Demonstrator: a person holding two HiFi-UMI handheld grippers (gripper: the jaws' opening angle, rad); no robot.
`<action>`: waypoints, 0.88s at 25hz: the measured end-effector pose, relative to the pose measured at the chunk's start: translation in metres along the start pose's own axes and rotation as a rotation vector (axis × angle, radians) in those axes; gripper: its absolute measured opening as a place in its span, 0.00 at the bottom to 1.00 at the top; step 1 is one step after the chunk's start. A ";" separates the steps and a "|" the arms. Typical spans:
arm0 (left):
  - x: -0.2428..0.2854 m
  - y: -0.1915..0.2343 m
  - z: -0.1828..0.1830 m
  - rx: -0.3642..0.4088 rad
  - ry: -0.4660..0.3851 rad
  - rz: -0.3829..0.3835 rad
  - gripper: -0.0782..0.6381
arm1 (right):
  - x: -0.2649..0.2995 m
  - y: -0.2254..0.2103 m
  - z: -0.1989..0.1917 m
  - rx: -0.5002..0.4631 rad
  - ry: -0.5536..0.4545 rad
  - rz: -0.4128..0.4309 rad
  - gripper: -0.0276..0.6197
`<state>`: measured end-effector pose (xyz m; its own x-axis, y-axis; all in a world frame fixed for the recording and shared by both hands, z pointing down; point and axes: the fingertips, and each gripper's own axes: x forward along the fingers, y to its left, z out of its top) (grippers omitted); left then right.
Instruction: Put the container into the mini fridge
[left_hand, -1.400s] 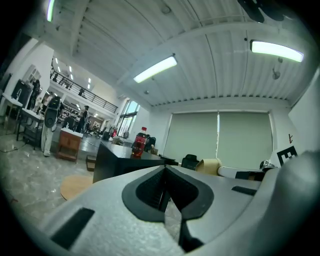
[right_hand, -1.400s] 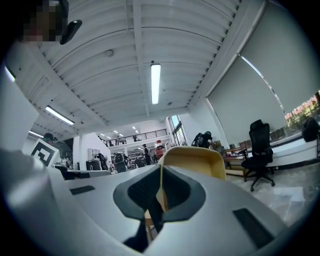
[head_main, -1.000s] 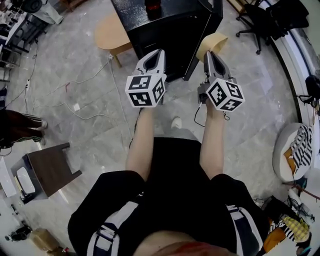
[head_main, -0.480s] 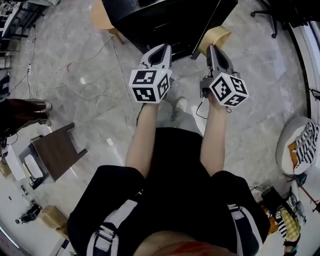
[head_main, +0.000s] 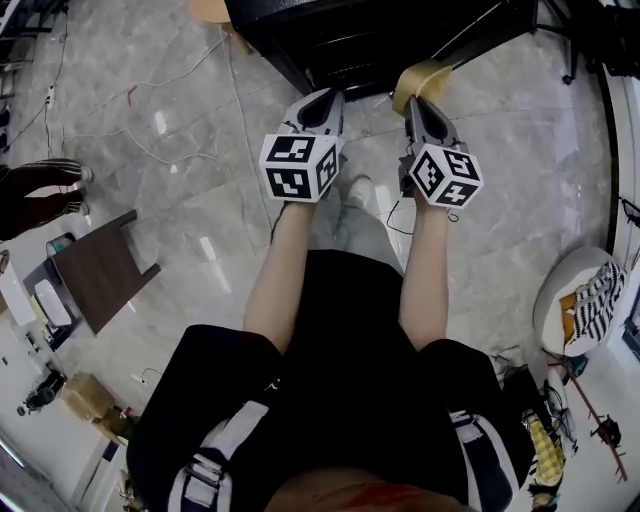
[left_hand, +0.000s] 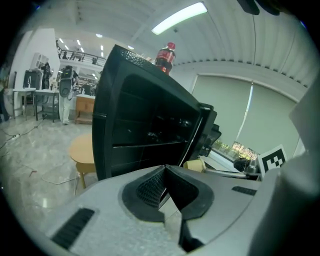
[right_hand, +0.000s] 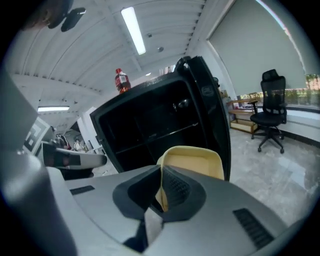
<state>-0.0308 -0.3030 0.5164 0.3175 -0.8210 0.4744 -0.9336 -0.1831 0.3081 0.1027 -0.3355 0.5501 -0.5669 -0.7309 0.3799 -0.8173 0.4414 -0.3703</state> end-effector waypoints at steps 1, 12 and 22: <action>0.000 0.005 -0.002 -0.005 0.004 0.005 0.12 | 0.008 0.001 -0.010 -0.025 0.034 0.009 0.07; -0.014 0.035 -0.026 -0.042 0.046 0.042 0.12 | 0.101 0.026 -0.066 -0.356 0.311 0.247 0.07; -0.030 0.072 -0.028 -0.080 0.037 0.127 0.12 | 0.158 0.018 -0.125 -1.138 0.586 0.391 0.07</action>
<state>-0.1027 -0.2764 0.5473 0.2053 -0.8142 0.5431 -0.9507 -0.0342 0.3081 -0.0140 -0.3783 0.7092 -0.5080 -0.2550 0.8227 -0.0605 0.9634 0.2612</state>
